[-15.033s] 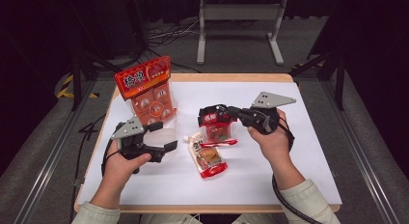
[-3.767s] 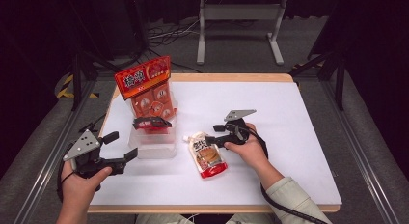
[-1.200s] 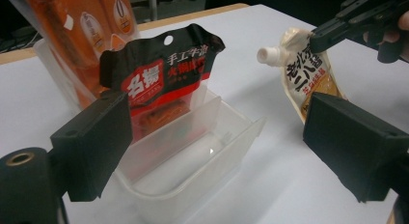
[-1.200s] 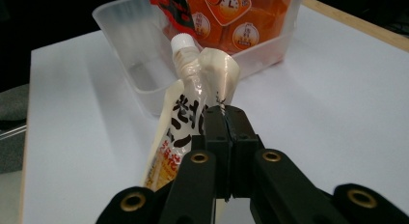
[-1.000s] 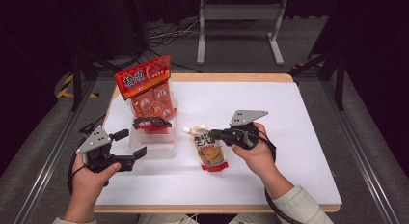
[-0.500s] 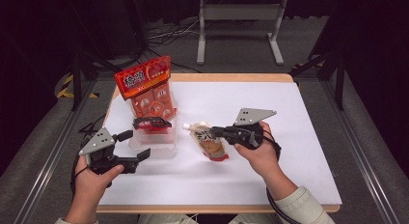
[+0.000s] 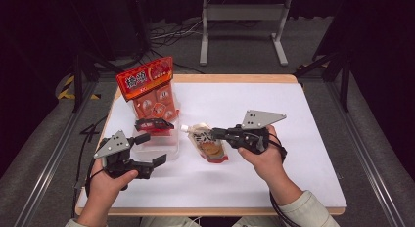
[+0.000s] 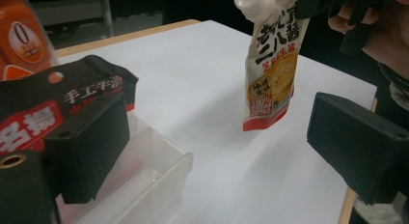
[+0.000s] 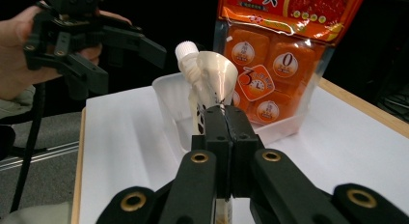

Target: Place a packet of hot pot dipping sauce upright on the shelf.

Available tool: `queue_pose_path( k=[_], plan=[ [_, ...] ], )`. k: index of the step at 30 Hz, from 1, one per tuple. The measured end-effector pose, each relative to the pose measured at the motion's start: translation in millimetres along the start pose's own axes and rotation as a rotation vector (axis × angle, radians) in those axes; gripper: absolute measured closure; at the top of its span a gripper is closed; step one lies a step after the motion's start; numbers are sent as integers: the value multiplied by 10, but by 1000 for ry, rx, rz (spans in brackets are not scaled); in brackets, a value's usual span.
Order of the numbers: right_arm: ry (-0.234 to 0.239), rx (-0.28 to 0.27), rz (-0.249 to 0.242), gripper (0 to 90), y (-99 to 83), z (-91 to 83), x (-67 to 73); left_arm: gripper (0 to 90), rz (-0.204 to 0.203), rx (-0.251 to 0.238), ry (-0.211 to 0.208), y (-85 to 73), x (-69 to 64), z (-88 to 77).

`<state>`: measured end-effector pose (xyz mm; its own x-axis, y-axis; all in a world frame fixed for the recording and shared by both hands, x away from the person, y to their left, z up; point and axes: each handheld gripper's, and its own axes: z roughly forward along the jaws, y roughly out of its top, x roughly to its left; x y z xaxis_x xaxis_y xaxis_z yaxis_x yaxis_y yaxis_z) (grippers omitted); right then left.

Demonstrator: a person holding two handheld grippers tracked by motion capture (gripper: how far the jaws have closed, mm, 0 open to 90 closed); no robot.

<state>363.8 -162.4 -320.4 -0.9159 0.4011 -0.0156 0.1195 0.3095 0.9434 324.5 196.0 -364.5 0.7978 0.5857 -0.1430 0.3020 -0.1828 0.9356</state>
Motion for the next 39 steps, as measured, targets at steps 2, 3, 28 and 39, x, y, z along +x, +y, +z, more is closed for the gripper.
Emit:
queue_pose_path(
  k=[2,3,28,39],
  plan=[
    [9,-9,-3,900,11,5,24,83,0,-3,-14,-7,-9,34],
    [13,-14,-5,900,15,7,35,83,-3,-3,-15,-11,-20,52],
    [137,-84,-31,900,31,175,253,93,24,-2,-145,-95,-237,446],
    [158,-90,-34,900,10,230,288,110,31,-20,-182,-91,-276,518]
  ],
)
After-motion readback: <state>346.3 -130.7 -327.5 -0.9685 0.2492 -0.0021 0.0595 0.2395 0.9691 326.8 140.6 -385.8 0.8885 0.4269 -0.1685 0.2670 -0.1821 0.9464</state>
